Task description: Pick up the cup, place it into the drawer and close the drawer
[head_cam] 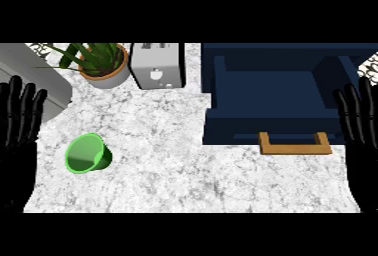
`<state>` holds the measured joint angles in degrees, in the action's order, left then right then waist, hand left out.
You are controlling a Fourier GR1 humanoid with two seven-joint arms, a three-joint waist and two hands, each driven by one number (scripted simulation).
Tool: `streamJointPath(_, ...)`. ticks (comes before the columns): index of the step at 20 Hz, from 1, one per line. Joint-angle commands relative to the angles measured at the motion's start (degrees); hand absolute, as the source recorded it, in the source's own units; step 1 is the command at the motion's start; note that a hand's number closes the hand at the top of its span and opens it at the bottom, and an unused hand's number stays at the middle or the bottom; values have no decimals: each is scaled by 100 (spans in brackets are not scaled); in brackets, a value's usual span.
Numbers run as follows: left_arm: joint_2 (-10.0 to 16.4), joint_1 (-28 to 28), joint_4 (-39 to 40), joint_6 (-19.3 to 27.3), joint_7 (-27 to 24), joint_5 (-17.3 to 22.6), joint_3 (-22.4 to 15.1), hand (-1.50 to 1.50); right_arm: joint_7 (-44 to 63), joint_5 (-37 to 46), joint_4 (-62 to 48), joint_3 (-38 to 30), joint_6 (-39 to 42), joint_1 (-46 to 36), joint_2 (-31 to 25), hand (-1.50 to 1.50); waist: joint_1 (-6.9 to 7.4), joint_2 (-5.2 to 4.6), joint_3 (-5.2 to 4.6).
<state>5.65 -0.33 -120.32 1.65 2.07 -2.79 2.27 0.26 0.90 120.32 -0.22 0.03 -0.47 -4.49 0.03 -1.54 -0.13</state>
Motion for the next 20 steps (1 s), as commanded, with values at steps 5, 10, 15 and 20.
streamJointPath(5,964,302,196,-2435,-656,2278,115,-150,-84,40,-43,62,-24,-115,66,-150,86,161,-15)
streamJointPath(10,1333,392,1454,-3157,7,4041,719,-150,634,-314,-248,265,540,-199,-281,-150,30,122,-4)
streamJointPath(15,1856,-108,3072,-4156,-272,4335,1223,-150,657,-580,-513,-15,759,-443,-454,-150,-43,136,6)
streamJointPath(20,1856,-513,3969,-4420,-475,3683,1321,-150,116,-438,-1064,-61,813,-562,-332,-150,-23,145,11)
